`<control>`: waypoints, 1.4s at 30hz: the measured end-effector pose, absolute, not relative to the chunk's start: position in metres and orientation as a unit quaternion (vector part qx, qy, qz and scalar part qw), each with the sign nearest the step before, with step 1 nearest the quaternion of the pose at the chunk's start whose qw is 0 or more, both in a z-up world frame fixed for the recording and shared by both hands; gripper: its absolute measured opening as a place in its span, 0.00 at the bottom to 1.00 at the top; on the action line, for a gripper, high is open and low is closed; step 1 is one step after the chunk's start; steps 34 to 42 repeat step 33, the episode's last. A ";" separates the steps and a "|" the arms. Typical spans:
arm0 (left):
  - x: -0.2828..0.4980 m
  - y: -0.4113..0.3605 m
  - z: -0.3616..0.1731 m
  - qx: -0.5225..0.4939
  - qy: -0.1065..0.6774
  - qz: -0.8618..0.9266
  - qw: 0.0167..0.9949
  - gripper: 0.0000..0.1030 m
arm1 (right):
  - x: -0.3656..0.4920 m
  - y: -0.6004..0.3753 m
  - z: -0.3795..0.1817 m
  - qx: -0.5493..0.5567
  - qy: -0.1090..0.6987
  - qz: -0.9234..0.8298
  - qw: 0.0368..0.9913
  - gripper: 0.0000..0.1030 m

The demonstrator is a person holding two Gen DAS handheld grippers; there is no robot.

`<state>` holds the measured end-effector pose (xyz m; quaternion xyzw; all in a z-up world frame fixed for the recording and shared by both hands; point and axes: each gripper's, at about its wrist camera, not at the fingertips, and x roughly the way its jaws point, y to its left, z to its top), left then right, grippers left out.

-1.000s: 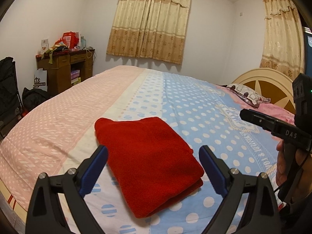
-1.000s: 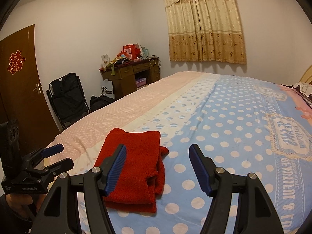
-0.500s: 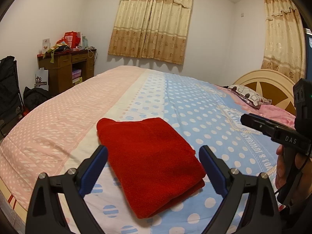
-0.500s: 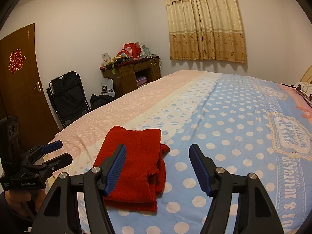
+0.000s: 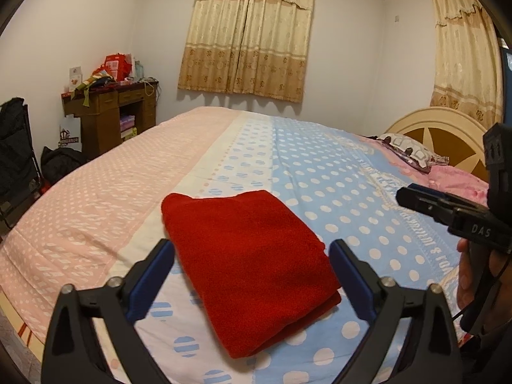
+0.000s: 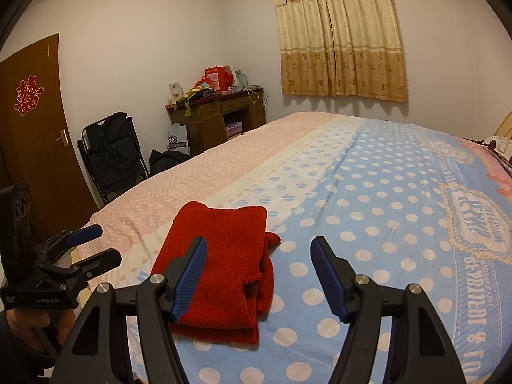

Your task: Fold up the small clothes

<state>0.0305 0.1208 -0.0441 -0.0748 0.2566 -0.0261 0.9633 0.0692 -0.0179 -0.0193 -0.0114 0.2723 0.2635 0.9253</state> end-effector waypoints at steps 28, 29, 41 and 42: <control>0.029 0.152 -0.029 -0.046 0.228 0.056 0.971 1.00 | 0.071 -0.019 -0.022 -0.015 0.273 0.270 0.923 0.68; 0.029 0.152 -0.031 -0.048 0.230 0.055 0.970 1.00 | 0.070 -0.019 -0.022 -0.016 0.274 0.270 0.923 0.68; 0.031 0.151 -0.036 -0.044 0.235 0.049 0.970 1.00 | 0.070 -0.019 -0.025 -0.015 0.276 0.270 0.922 0.68; 0.031 0.151 -0.036 -0.044 0.235 0.049 0.970 1.00 | 0.070 -0.019 -0.025 -0.015 0.276 0.270 0.922 0.68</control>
